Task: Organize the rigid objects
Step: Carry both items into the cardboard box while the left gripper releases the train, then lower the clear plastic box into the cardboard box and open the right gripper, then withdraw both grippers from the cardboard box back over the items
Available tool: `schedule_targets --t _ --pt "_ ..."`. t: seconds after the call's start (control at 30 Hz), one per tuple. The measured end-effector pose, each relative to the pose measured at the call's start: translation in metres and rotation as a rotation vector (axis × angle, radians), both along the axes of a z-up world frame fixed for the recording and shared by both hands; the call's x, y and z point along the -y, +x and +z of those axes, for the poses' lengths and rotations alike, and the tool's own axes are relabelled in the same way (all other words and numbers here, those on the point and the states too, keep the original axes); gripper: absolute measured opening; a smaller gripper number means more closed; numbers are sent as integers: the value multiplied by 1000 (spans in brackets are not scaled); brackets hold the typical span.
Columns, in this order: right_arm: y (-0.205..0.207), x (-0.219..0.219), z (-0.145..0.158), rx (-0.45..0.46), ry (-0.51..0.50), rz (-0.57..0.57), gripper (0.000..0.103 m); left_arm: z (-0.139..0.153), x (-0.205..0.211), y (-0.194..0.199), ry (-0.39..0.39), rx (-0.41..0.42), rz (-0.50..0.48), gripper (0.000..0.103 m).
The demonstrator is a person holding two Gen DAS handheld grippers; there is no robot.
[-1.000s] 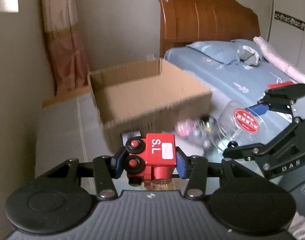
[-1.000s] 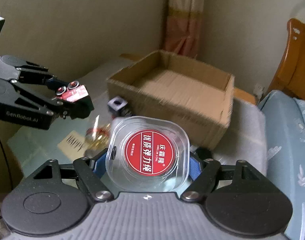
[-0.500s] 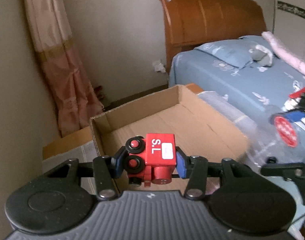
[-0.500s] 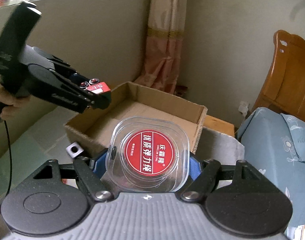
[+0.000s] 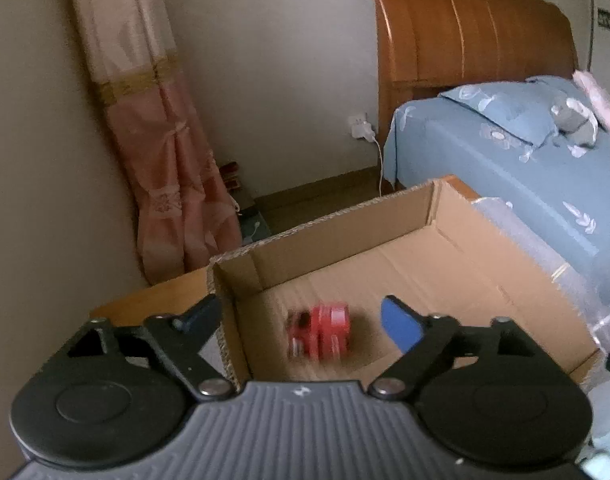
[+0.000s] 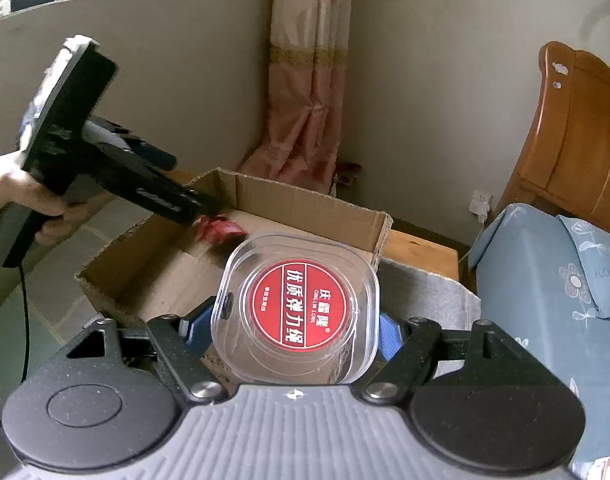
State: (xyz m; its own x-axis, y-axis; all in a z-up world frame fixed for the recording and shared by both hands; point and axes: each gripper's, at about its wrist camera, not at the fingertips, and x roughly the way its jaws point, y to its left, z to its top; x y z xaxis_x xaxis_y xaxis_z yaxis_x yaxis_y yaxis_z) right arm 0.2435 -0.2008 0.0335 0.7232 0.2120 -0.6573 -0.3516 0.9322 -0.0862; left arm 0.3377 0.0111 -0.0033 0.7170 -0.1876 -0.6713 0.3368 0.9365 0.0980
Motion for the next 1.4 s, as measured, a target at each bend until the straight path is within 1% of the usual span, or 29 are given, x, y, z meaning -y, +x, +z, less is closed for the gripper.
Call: schedule_targets --t 0.03,0.3,0.43,0.53,0.67,0.77,0.9,1.0,1.03,1.07,1.1,1.13,1.17,1.3,1.4 --pt "1 0 0 -2 1 -1 81 1 -2 -4 -8 0 2 95" --pt "15 -2 1 -29 3 9 81 11 -19 -46 -14 22 16 100" --pt "25 -4 1 -40 4 20 81 12 -31 -75 -40 88 92 102" --pt "35 -6 0 -39 4 29 81 10 -36 -91 -48 82 149 102" --pt "55 -11 -3 -70 -3 35 81 9 -39 -113 -41 106 189 102" --pt "69 -18 -6 -77 -28 34 81 3 -38 -129 -54 94 180 102" --pt "85 -23 -9 -92 -27 28 81 -11 -35 -148 -68 63 148 102" --pt "100 -25 -11 -89 -32 7 82 -17 -37 -160 -90 57 150 102" --pt "103 -25 -11 -83 -29 0 82 -18 -38 -164 -91 54 146 102" --pt "106 -25 -11 -71 -24 -5 86 -19 -38 -168 -90 56 147 102" --pt "108 -25 -12 -63 -24 -15 97 -20 -38 -171 -89 58 143 102" --pt "108 -23 -12 -53 -25 -31 103 -21 -37 -178 -83 61 134 102" --pt "107 -22 -11 -44 -19 -39 103 -22 -37 -181 -74 64 130 102" --pt "96 -17 -8 -61 -1 -55 103 -29 -32 -195 -15 77 116 102" --pt "82 -16 -7 -70 6 -62 103 -32 -31 -201 -15 62 97 102"
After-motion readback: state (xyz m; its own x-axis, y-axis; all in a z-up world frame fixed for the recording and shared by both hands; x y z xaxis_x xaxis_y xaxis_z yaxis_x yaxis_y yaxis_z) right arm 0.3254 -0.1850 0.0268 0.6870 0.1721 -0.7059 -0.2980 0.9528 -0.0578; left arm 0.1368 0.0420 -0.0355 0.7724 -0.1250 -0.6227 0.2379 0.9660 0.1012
